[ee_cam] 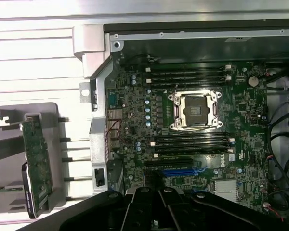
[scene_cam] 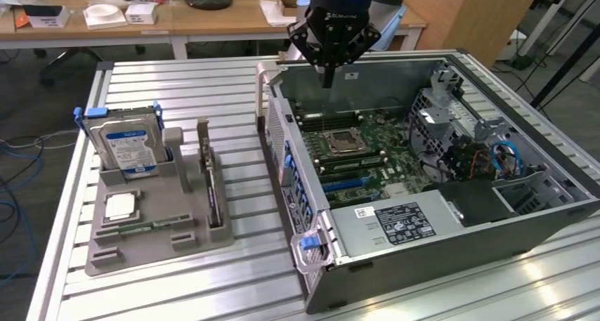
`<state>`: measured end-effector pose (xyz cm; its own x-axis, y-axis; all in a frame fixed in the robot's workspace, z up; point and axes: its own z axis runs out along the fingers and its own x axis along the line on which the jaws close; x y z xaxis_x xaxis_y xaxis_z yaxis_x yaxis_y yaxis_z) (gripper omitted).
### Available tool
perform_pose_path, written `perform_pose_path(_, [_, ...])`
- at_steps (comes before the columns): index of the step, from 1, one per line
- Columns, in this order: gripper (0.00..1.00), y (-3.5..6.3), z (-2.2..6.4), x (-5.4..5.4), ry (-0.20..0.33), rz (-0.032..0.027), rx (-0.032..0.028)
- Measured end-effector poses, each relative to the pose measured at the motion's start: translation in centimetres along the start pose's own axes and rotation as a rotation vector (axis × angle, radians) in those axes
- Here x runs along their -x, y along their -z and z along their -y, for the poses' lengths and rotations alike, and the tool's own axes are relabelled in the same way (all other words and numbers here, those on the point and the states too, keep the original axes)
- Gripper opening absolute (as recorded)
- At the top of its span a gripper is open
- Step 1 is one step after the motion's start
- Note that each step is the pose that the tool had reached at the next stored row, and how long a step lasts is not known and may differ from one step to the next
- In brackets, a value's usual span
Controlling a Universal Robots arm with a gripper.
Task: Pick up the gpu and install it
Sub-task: 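Reach for the gpu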
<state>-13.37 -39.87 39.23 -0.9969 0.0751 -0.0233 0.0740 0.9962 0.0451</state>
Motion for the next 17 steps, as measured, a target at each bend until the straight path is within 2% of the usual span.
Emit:
perform_pose_path(5, [0.11,-0.02,-0.26,-0.4,0.0,0.0001,-0.0001])
perform_pose_path(10, [0.11,-0.09,-0.25,-0.6,0.0,0.0001,0.0001])
perform_pose_path(17, [0.11,-0.12,-0.27,-1.3,0.0,0.0,-0.0001])
